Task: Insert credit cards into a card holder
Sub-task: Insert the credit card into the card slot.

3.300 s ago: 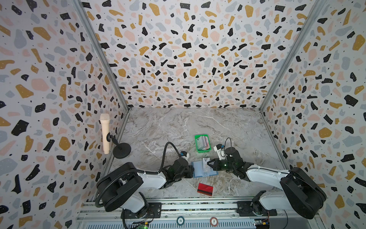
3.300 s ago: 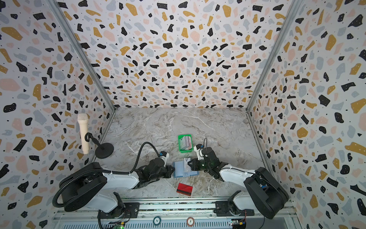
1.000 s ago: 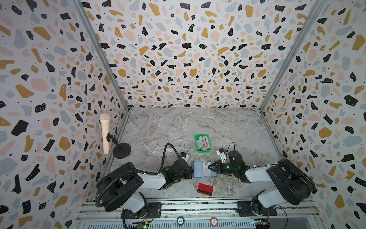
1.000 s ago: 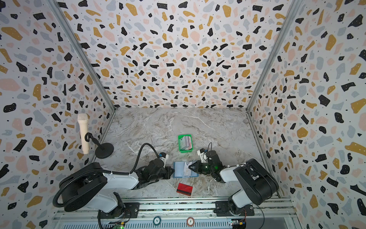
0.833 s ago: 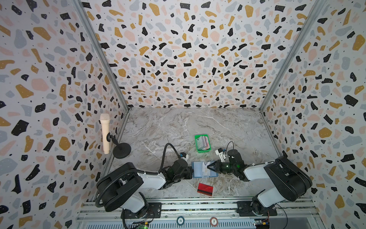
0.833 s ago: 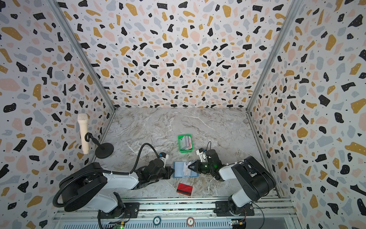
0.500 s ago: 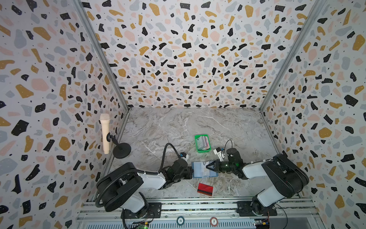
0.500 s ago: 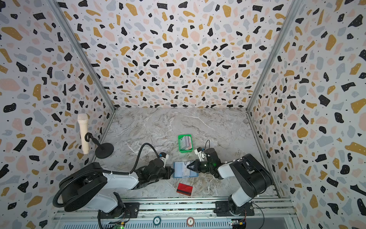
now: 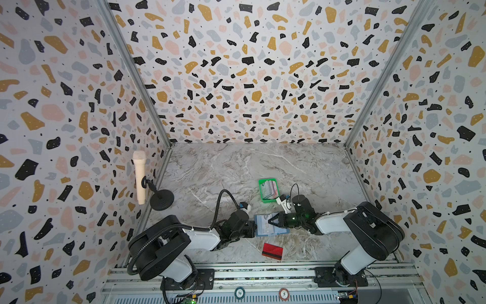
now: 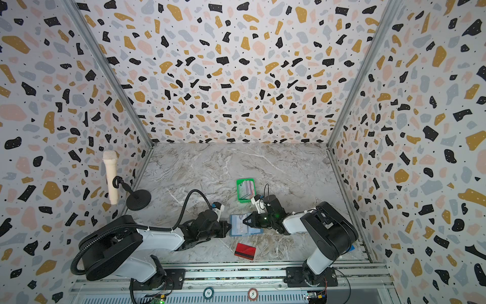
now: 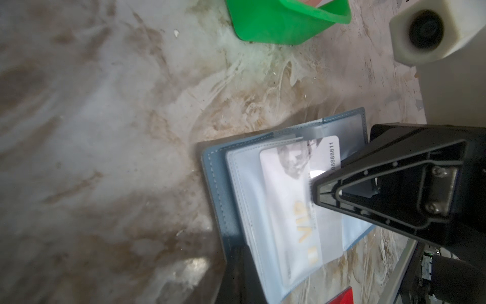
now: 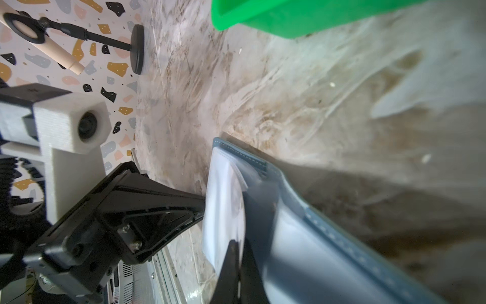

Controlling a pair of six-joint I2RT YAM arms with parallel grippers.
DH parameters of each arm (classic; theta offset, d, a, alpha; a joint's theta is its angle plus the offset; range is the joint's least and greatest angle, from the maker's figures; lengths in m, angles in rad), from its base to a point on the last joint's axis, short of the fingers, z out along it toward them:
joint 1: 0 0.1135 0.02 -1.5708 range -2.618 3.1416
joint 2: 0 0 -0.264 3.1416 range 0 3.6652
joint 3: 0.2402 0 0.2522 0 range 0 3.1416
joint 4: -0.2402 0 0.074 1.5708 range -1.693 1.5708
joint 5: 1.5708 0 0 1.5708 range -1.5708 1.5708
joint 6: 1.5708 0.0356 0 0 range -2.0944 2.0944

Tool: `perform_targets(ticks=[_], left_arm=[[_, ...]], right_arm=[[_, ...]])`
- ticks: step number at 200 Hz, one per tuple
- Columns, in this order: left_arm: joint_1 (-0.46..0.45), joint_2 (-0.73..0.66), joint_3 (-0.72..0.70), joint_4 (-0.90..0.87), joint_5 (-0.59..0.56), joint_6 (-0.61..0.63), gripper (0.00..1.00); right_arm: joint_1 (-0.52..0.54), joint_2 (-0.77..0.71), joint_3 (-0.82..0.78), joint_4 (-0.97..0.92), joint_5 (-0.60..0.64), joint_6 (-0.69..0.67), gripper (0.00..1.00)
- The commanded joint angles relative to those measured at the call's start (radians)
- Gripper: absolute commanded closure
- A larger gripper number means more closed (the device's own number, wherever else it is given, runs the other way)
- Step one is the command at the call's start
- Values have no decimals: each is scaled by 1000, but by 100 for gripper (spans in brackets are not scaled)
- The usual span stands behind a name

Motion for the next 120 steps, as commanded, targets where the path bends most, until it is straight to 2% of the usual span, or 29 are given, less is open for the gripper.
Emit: perform_targets(ticks=[1,15,25,45,61,82,109,120], left_arm=[[0,22,0,-59,18,28,100],[0,13,3,-66,16,36,100],[0,10,5,-68,13,40,100],[0,10,11,-70,12,48,100],[1,11,18,-69,16,52,100],[0,13,23,-64,19,54,100],[0,13,22,-61,21,57,100],[1,14,22,-61,21,62,100]], right_arm=[[34,-64,32,-181,124,-64,77],[47,-122,51,-248,177,-84,56],[58,-159,67,-295,213,-98,48],[95,-209,105,-373,296,-117,40],[126,-234,124,-415,367,-123,38],[139,-225,159,-484,469,-155,41],[182,-187,230,-605,684,-236,69],[192,-177,239,-616,705,-248,74]])
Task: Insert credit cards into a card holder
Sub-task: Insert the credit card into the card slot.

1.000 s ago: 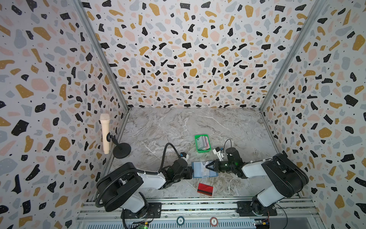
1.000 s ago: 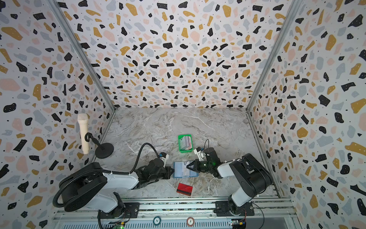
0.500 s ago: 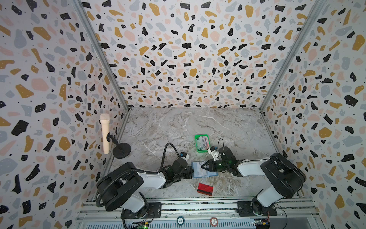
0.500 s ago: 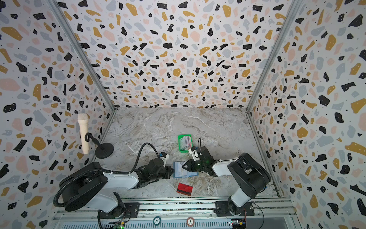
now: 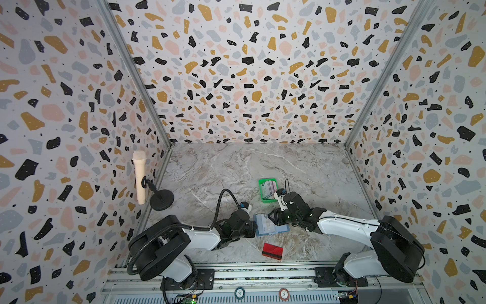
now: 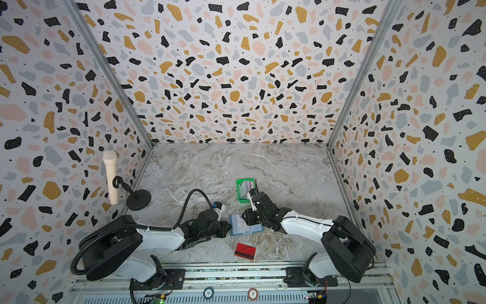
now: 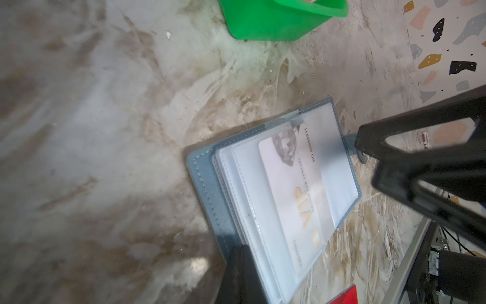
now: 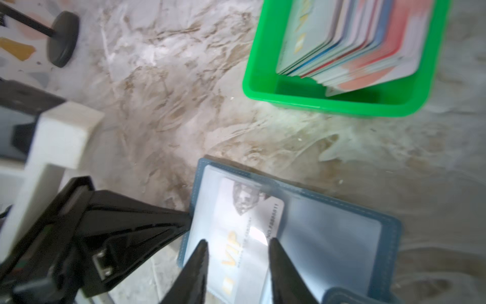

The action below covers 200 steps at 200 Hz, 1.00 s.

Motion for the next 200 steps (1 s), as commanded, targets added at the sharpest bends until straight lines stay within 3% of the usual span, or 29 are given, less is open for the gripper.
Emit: perform_targets(ticks=[1,54,141,200], left_arm=[[1,14,9,-40,18,25,100],[1,25,10,-38,12,29,100],[10,55,0,-14,31,18,100],[29,21,-21,-30,24,9,100]], right_arm=[[23,16,45,-127,187,-73,75],[23,111,77,-139,166,-87,88],[87,132,42,-66,38,-37,92],[115,92,24,-40,31,-10,92]])
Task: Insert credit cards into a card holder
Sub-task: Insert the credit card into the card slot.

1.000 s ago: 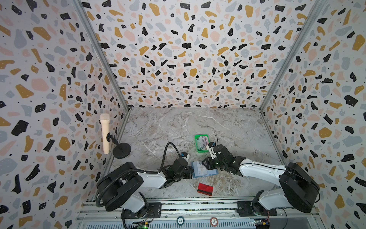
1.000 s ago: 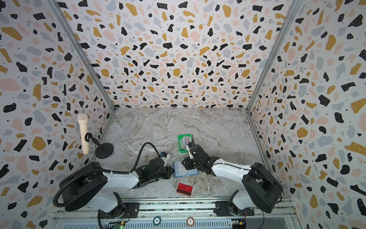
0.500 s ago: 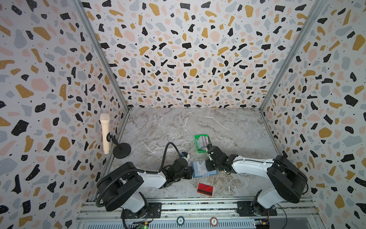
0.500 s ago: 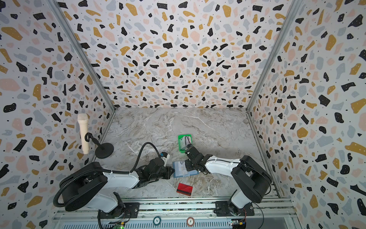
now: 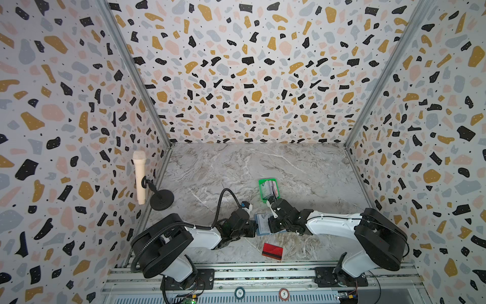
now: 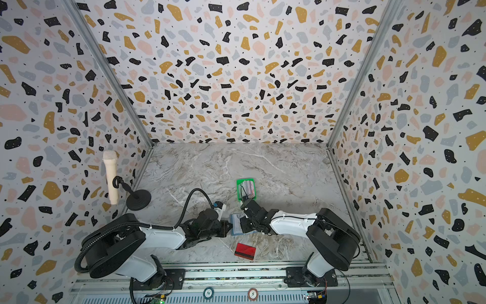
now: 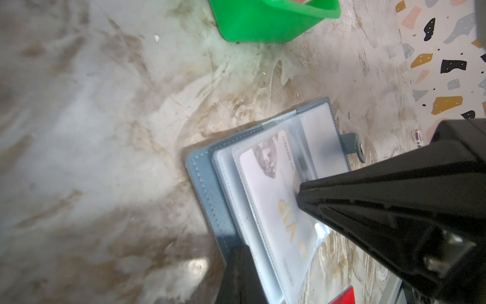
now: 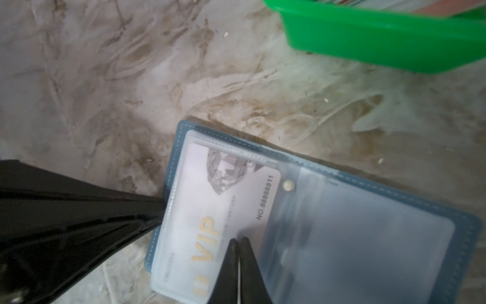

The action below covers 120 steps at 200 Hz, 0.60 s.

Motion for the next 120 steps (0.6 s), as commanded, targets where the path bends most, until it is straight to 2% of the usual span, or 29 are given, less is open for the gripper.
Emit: perform_targets(ticks=[1,22,48,58,84,100,120], left_arm=[[18,-5,-22,-70,1,-1,100],[48,-77,-33,-98,2,5,100],[56,-165,-16,-131,0,11,100],[47,-175,-3,-113,8,2,96],[-13,-105,81,-75,24,-8,94],[-51,-36,131,-51,30,-9,93],[-58,31,162,-43,25,-13,95]], right_arm=[[6,-32,-9,-3,-8,17,92],[-2,-84,-7,-38,31,6,90],[-64,-155,-18,-74,26,-26,73],[-96,-160,-26,-66,-9,-48,68],[-160,-110,-11,-62,-91,-84,67],[-167,-82,0,-64,-99,-90,65],[-174,-82,-11,-64,-76,-78,64]])
